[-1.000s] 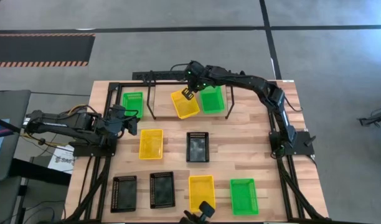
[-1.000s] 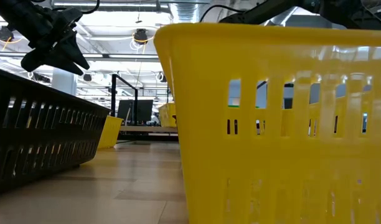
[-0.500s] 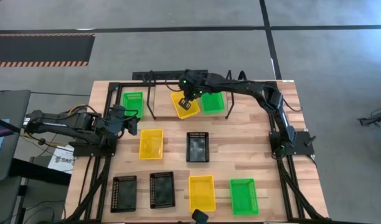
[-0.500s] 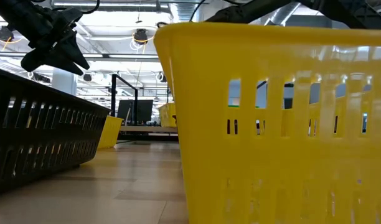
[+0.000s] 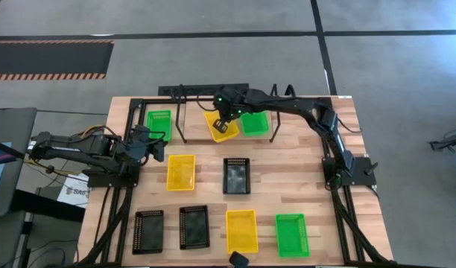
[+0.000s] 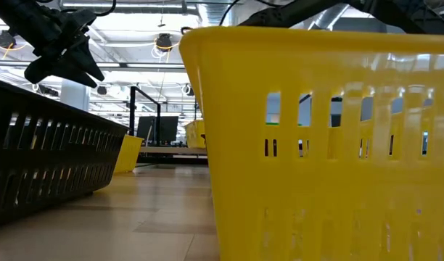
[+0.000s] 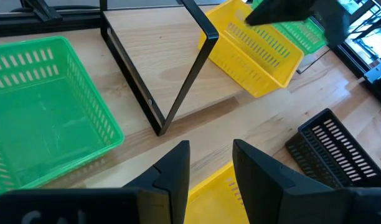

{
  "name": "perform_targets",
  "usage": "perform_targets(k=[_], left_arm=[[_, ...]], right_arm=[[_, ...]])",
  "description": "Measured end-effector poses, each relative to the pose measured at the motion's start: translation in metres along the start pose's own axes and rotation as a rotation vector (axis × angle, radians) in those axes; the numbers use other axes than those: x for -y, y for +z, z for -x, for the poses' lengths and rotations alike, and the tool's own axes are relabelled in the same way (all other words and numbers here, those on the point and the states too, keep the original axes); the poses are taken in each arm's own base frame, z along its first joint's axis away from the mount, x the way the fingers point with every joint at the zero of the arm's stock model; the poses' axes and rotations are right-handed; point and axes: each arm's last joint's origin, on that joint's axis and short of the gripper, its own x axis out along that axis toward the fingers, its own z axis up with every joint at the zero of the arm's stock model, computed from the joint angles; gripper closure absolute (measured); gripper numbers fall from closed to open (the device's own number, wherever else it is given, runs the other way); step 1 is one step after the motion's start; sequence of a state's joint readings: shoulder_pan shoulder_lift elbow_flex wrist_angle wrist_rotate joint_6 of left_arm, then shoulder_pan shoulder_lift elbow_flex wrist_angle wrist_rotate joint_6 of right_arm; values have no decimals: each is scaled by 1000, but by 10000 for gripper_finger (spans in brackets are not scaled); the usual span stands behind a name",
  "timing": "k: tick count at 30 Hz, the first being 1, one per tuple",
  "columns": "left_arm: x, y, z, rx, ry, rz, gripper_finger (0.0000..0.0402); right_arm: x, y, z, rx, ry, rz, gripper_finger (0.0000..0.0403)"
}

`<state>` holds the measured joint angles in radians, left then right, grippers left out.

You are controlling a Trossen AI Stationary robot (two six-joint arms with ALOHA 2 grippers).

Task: Stack baskets on shelf by color
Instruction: Put the top right yellow bin on the shelf, then stack the top yellow bin on top of the yellow bin on the shelf

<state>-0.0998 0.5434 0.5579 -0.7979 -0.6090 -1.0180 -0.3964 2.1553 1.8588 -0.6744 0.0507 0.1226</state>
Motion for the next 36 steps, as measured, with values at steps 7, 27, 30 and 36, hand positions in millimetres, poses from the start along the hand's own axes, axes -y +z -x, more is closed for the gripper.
perform_targets(k=[7, 27, 30, 36], left_arm=[[0, 0, 0, 1, -3, 13, 292], [0, 0, 0, 0, -1, 12, 292], [0, 0, 0, 0, -1, 12, 292], [0, 0, 0, 0, 0, 11, 292]], right_arm=[[4, -6, -13, -43, -24, -3, 403], [45, -1, -10, -22, -117, -82, 403], [43, -1, -10, -22, -117, -78, 403], [40, 0, -10, -9, -134, -79, 403]])
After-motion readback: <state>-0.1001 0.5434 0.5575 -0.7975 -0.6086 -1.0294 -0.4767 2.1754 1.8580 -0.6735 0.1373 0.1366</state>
